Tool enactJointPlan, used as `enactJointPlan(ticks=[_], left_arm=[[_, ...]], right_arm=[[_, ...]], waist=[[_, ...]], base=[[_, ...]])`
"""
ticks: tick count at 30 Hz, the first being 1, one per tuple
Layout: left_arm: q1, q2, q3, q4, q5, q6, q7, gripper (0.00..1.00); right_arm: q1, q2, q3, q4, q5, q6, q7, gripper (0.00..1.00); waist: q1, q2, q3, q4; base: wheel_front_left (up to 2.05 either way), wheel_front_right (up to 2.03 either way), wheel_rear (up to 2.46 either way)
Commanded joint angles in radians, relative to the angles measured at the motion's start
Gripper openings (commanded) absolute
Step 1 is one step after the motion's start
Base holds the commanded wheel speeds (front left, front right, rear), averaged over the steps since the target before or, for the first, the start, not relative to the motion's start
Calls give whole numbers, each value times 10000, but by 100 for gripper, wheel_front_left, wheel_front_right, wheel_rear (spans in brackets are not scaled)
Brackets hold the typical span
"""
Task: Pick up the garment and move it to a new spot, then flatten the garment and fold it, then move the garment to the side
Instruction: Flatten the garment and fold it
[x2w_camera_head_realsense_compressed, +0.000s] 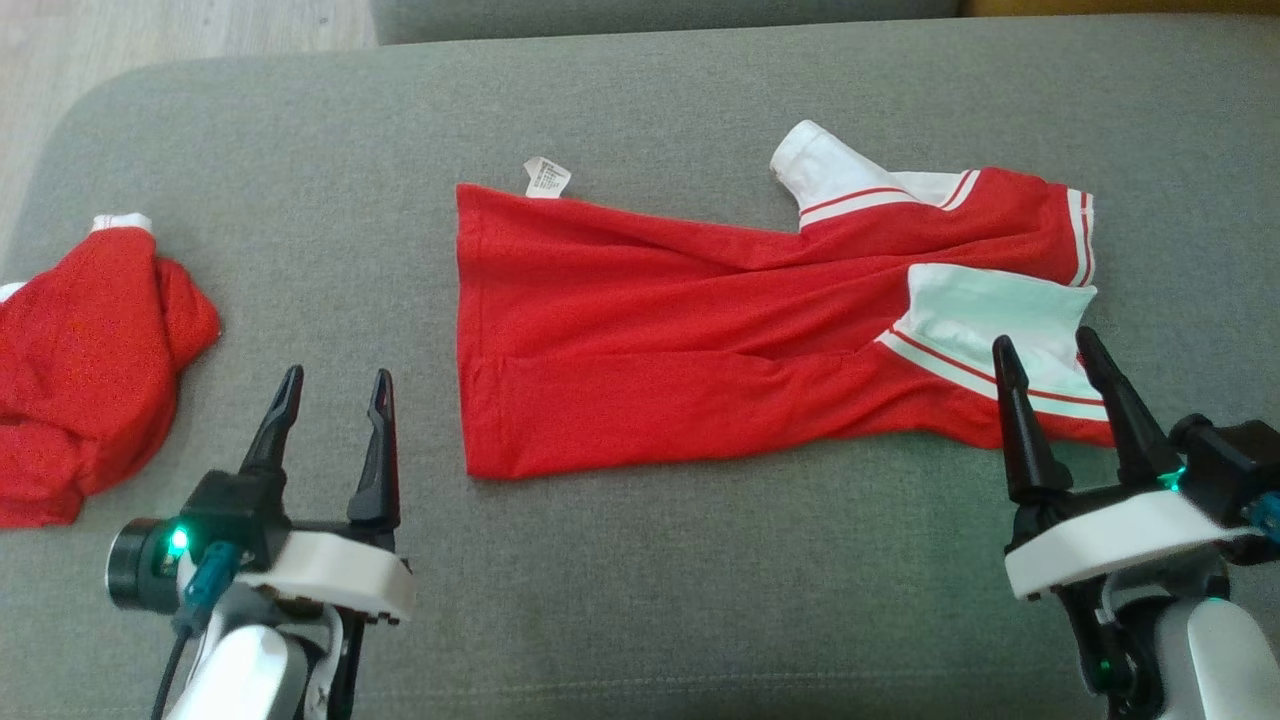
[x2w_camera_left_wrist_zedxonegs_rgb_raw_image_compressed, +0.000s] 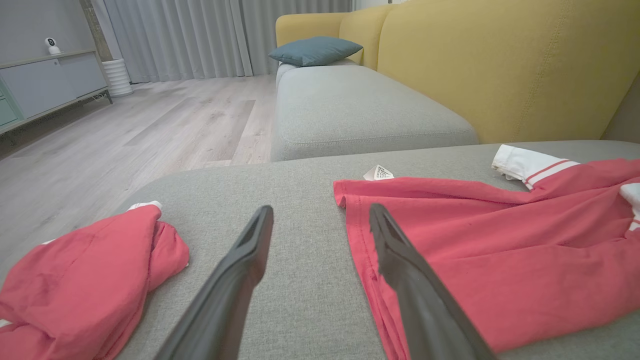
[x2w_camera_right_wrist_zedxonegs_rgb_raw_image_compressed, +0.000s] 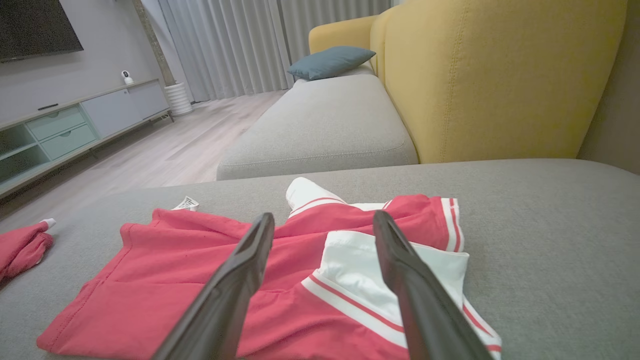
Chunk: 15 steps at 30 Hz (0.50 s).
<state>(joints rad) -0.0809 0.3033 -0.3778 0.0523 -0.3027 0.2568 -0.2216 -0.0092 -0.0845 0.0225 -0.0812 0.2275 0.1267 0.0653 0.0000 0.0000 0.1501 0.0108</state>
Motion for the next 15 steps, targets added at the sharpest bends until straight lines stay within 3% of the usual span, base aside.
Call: enactJointPlan(ticks=[1, 9, 15], left_arm=[[-250, 239, 361, -364, -33, 80, 12, 100], [-430, 295, 218, -383, 29, 35, 37, 100], [-1382, 213, -412, -64, -102, -739, 902, 100]], right_arm=[[-87, -21, 164, -403, -55, 40, 50, 100], [-77, 43, 131, -537, -52, 40, 150, 100], [-202, 88, 164, -611, -97, 40, 203, 100]], waist=[[0, 0, 16, 11], [0, 0, 121, 11], [0, 0, 520, -45]], base=[[0, 0, 0], [0, 0, 0], [0, 0, 0]])
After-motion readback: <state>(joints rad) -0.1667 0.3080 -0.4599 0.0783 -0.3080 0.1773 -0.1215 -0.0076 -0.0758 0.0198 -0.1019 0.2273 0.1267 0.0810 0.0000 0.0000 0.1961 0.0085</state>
